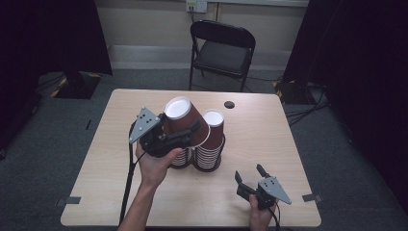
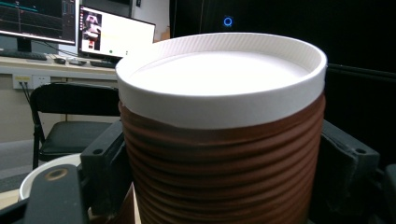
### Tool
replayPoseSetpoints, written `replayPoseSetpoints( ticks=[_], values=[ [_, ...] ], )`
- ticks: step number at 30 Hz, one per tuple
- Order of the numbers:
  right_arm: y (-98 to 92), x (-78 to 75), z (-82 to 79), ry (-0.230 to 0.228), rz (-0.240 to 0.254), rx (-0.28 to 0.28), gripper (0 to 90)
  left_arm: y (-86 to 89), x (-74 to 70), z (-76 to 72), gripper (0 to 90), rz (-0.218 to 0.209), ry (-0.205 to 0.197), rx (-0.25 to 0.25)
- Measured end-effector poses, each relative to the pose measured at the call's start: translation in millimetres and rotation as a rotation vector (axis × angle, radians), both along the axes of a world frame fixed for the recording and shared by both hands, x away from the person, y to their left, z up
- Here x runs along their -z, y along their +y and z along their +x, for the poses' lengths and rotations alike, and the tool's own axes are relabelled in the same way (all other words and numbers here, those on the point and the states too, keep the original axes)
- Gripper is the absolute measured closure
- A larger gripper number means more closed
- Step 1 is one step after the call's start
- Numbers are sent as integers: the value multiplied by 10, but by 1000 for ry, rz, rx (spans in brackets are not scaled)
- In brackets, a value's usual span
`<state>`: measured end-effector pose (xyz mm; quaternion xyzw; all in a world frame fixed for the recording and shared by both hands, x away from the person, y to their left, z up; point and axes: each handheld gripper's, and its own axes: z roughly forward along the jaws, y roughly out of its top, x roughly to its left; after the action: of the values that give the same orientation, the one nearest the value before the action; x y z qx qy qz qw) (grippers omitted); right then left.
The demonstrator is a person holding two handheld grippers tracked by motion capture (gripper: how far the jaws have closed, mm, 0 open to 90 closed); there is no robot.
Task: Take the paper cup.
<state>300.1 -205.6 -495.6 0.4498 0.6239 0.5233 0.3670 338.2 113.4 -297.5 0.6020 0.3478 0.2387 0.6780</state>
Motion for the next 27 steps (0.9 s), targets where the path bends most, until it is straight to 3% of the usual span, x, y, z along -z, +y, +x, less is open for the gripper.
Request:
replayPoseSetpoints(
  ticks=[7, 9, 15, 27],
  values=[
    [-2, 1, -1, -3, 1, 1, 158, 44, 99, -124, 185, 5, 13, 13],
    [-1, 1, -3, -3, 1, -2, 158, 63, 178, -180, 185, -5, 15, -15],
    [2, 1, -5, -6, -3, -4, 158, 116, 465, -248, 185, 1, 83, 2],
    [11, -3, 9, 8, -15, -25, 143, 154, 839, -216, 185, 3, 162, -10]
  ],
)
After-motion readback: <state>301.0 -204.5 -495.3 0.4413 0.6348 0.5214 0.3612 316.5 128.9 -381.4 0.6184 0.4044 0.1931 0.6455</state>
